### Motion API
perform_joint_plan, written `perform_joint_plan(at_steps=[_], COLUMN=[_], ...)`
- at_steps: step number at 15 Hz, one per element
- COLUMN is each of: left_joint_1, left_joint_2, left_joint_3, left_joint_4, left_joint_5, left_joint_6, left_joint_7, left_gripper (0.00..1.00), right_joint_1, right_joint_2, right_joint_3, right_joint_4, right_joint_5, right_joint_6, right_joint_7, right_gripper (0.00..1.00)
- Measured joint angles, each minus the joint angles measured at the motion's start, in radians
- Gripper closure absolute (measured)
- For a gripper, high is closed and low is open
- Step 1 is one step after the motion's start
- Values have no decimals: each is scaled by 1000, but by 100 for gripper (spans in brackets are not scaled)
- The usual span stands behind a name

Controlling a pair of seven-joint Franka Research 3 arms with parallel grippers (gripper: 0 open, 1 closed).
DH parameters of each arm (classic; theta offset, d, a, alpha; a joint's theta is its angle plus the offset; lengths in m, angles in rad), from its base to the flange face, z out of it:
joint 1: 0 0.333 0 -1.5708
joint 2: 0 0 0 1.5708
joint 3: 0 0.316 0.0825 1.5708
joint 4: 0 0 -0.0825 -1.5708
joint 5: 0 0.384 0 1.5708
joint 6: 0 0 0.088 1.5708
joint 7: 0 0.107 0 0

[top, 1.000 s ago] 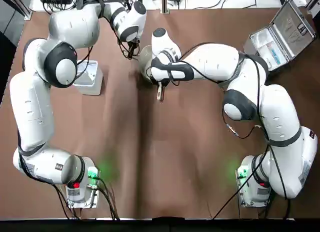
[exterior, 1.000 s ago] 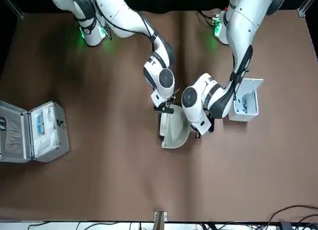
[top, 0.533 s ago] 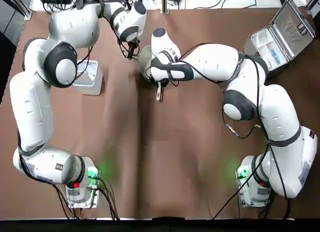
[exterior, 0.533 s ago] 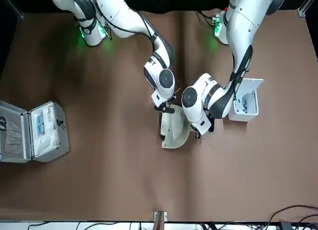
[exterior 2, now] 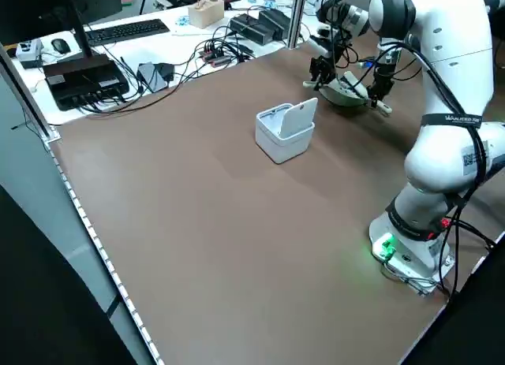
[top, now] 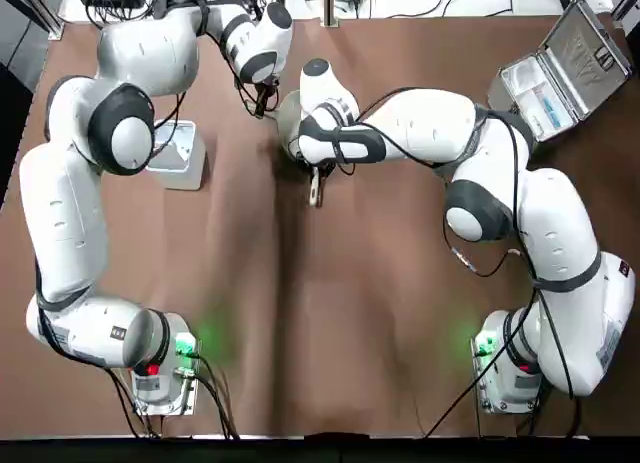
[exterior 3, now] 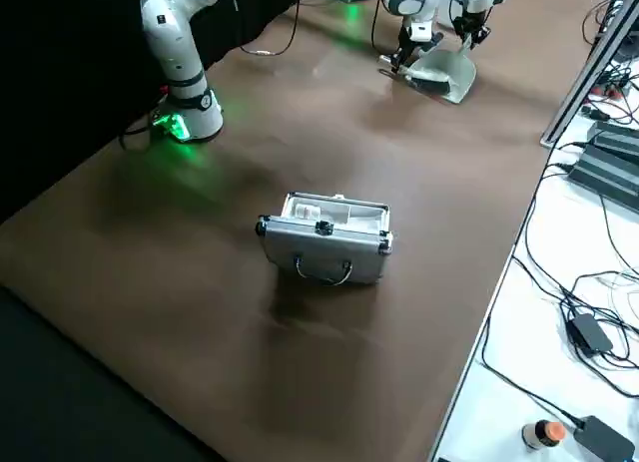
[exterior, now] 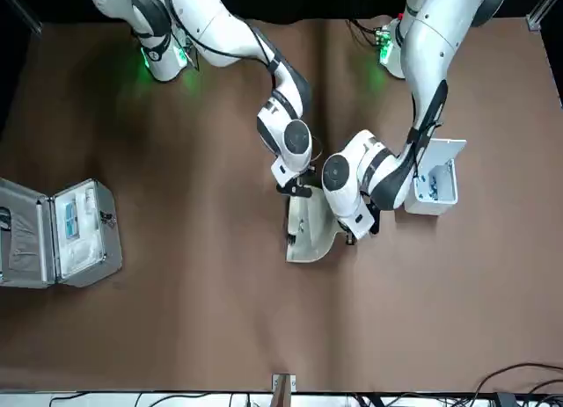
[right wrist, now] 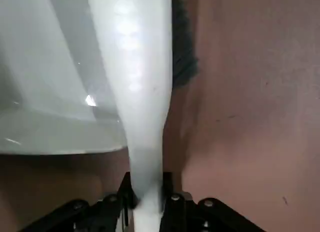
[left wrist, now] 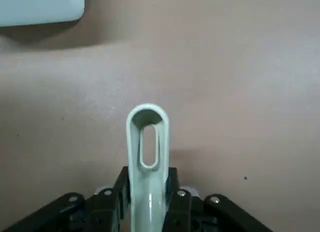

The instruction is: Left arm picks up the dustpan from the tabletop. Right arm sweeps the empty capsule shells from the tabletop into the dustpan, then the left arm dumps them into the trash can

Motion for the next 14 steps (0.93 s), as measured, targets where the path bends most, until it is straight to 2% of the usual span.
perform_joint_plan(at_steps=[14], left_joint_1=[0], left_joint_2=[0], left_joint_3=[5], left_joint_4=[2], left_joint_5=[8], left_joint_6=[-4], left_joint_7=[1], left_gripper=[67], right_joint_1=[-4], right_joint_2=[32], right_joint_3=[7], right_joint_4=[69], right_joint_5=[42], right_joint_6=[-8], right_joint_7=[-6], right_gripper=[74])
